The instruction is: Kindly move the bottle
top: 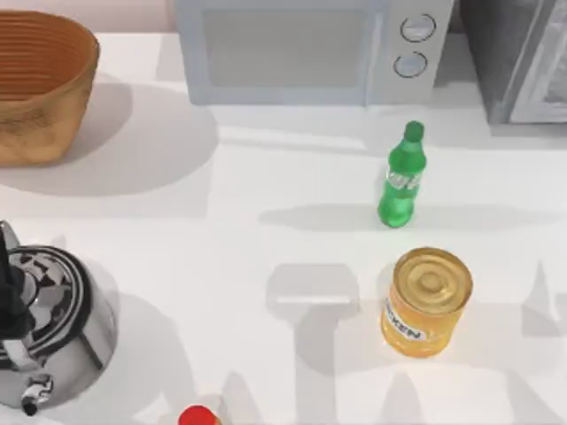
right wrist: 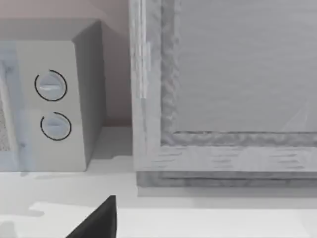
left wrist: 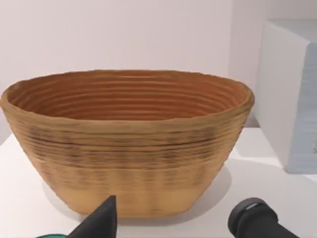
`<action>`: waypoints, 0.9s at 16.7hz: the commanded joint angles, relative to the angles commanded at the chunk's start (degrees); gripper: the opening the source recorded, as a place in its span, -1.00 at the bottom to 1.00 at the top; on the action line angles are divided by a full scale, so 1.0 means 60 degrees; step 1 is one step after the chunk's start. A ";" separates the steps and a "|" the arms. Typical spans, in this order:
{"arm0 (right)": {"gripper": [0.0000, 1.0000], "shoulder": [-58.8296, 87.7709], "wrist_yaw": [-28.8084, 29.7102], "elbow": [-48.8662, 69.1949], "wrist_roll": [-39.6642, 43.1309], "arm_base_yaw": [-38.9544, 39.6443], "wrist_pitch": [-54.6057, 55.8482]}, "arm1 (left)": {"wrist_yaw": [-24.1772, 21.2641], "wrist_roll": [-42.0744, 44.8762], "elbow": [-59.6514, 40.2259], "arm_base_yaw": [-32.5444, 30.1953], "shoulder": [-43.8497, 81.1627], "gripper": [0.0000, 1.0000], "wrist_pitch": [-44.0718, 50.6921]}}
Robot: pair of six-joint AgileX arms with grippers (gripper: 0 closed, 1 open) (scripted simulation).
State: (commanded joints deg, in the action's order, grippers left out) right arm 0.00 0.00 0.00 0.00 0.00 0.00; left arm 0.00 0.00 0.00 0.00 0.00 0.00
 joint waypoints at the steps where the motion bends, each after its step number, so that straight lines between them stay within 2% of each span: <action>1: 1.00 0.0000 0.0000 0.0000 0.0000 0.0000 0.0000 | 0.0000 0.0000 0.0000 0.0000 0.0000 1.00 0.0000; 4: 1.00 0.0272 -0.0281 0.0203 0.0123 0.0083 0.0292 | 0.0000 0.0000 0.0000 0.0000 0.0000 1.00 0.0000; 8: 1.00 0.1932 -0.1522 0.1125 0.0740 0.0395 0.1569 | 0.0000 0.0000 0.0000 0.0000 0.0000 1.00 0.0000; 11: 1.00 0.4185 -0.2654 0.2005 0.1325 0.0673 0.2701 | 0.0000 0.0000 0.0000 0.0000 0.0000 1.00 0.0000; 15: 1.00 0.8381 -0.3943 0.2989 0.1907 0.1021 0.4182 | 0.0000 0.0000 0.0000 0.0000 0.0000 1.00 0.0000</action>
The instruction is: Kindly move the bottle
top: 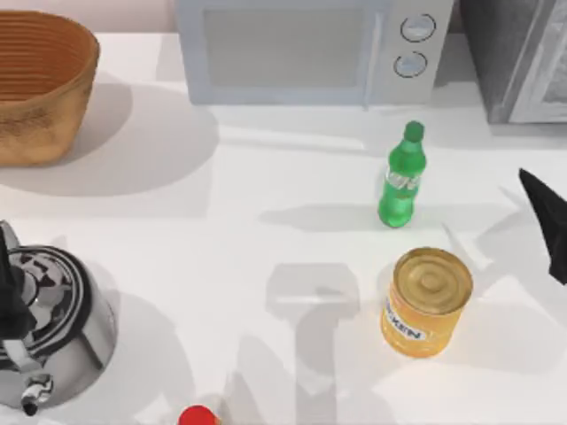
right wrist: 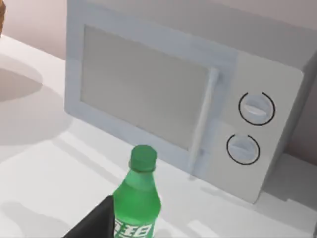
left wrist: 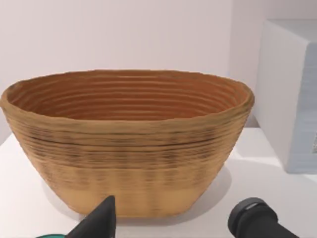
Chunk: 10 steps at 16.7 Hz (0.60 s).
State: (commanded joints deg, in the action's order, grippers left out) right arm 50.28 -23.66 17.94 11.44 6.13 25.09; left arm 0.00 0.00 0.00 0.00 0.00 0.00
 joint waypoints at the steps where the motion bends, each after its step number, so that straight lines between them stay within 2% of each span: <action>1: 1.00 0.1083 -0.0238 0.0220 0.0098 0.0068 0.0342 | 0.0000 0.0000 0.0000 0.0000 0.0000 1.00 0.0000; 6: 1.00 0.5306 -0.1036 0.1264 0.0390 0.0313 0.1639 | 0.0000 0.0000 0.0000 0.0000 0.0000 1.00 0.0000; 10: 1.00 0.6984 -0.1319 0.1698 0.0501 0.0424 0.2141 | 0.0000 0.0000 0.0000 0.0000 0.0000 1.00 0.0000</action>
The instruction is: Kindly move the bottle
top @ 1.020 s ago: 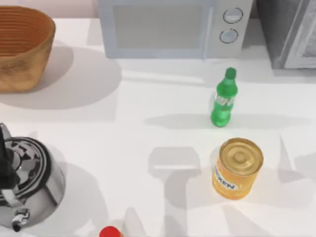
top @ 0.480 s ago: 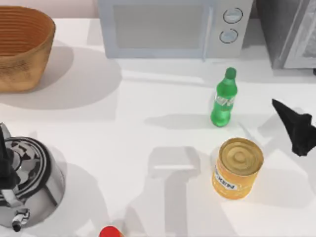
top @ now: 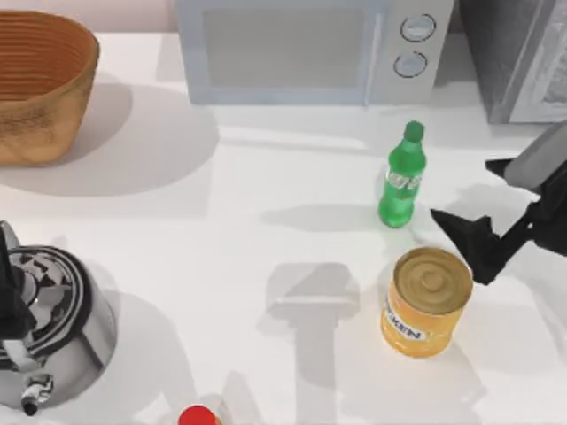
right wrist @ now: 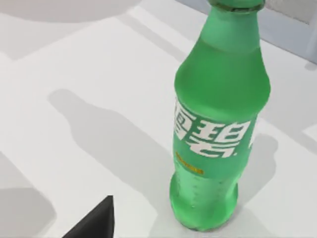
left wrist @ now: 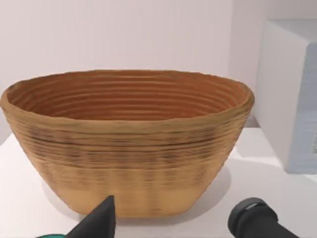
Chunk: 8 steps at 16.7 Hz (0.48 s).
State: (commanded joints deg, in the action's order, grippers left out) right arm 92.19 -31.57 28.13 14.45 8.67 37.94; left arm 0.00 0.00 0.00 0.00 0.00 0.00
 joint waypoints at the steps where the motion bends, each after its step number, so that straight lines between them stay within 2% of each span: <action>1: 1.00 0.0163 -0.0041 0.0009 0.0015 0.0022 0.0065 | 0.0000 0.0000 0.0000 0.0000 0.0000 1.00 0.0000; 8: 1.00 0.0289 -0.0077 0.0100 -0.0035 -0.0031 0.0101 | 0.0000 0.0000 0.0000 0.0000 0.0000 1.00 0.0000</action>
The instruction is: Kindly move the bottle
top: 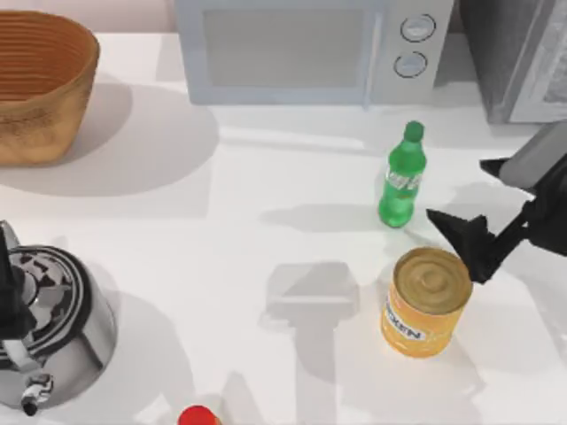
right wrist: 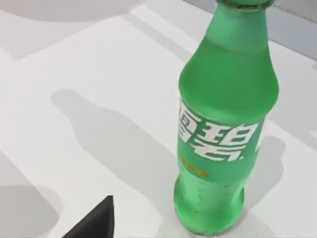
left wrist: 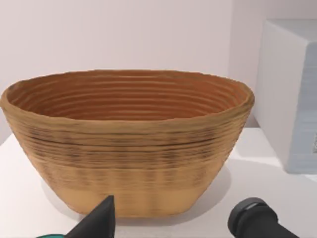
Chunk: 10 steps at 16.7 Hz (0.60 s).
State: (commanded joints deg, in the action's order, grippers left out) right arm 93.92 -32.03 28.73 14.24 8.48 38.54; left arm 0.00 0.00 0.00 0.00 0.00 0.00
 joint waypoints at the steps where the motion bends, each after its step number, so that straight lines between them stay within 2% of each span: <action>1: 1.00 0.0145 -0.0031 0.0186 -0.0055 -0.0009 0.0046 | 0.0000 0.0000 0.0000 0.0000 0.0000 1.00 0.0000; 5: 1.00 0.1454 0.0136 0.1390 -0.0242 0.0111 0.0378 | 0.0000 0.0000 0.0000 0.0000 0.0000 1.00 0.0000; 10: 1.00 0.3384 0.0903 0.2560 -0.0463 0.0911 0.1102 | 0.0000 0.0000 0.0000 0.0000 0.0000 1.00 0.0000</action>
State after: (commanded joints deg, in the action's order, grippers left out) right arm 114.23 -26.61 44.09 11.46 13.95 45.16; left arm 0.00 0.00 0.00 0.00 0.00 0.00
